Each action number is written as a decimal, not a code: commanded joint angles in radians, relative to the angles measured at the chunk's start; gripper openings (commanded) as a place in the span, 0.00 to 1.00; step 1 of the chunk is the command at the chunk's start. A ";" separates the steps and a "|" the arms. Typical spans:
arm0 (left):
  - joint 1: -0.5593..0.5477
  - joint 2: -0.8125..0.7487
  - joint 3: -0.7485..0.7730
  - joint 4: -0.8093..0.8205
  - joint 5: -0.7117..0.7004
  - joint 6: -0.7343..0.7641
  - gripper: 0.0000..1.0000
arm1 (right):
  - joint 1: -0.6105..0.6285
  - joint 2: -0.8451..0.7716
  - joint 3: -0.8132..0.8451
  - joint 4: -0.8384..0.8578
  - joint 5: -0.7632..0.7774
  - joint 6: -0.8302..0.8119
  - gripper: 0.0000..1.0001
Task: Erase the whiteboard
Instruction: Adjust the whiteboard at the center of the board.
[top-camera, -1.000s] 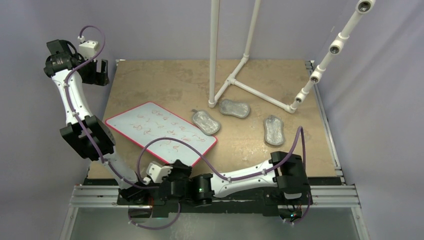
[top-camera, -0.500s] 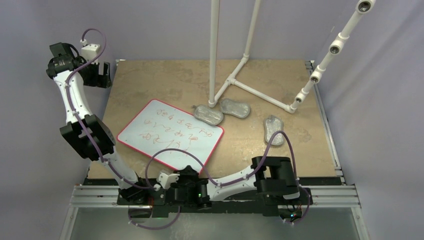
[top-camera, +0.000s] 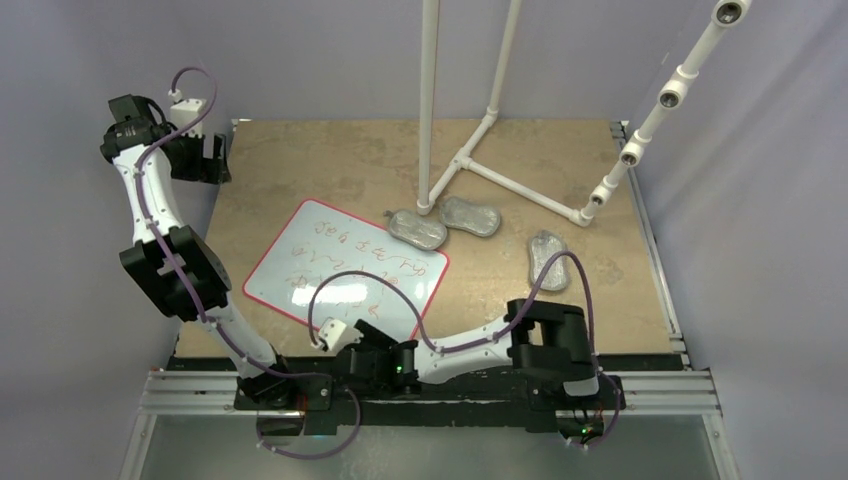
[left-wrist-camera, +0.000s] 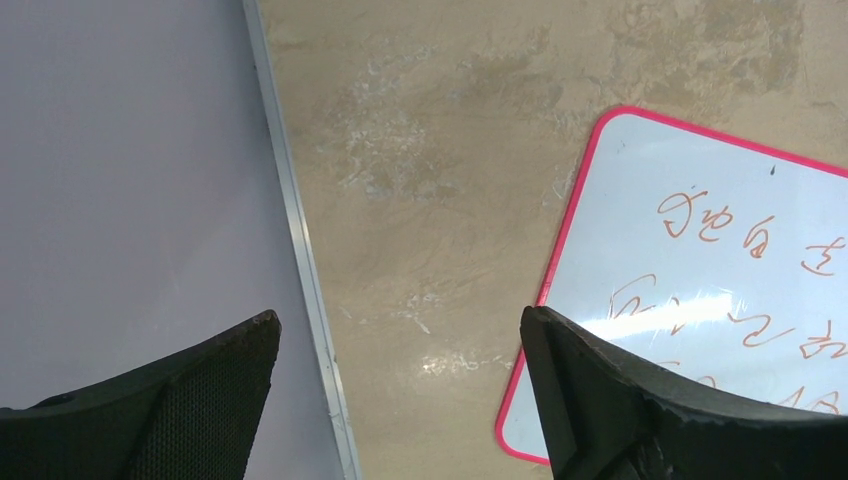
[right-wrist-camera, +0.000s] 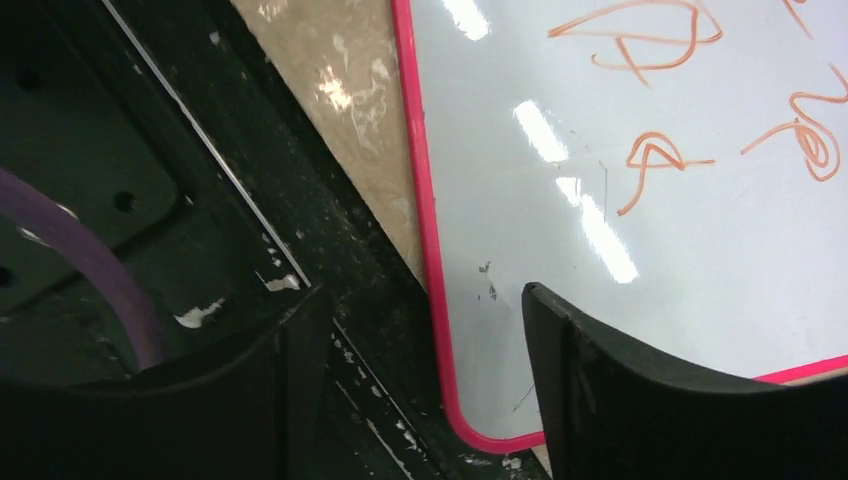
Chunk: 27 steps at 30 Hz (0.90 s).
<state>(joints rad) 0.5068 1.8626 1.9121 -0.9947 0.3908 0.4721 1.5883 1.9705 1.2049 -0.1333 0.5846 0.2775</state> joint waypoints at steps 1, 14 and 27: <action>0.002 -0.021 -0.044 0.016 0.032 0.008 0.91 | -0.050 -0.135 0.024 -0.005 -0.132 0.126 0.77; 0.054 -0.171 -0.341 0.226 -0.073 -0.034 0.99 | -0.482 -0.090 0.314 -0.111 0.034 0.300 0.99; 0.084 -0.200 -0.527 0.283 0.000 -0.045 0.99 | -0.681 0.286 0.696 -0.200 0.009 0.235 0.85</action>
<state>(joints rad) 0.5941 1.7214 1.4303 -0.7918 0.3714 0.4541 0.9329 2.2524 1.8256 -0.3099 0.5842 0.5415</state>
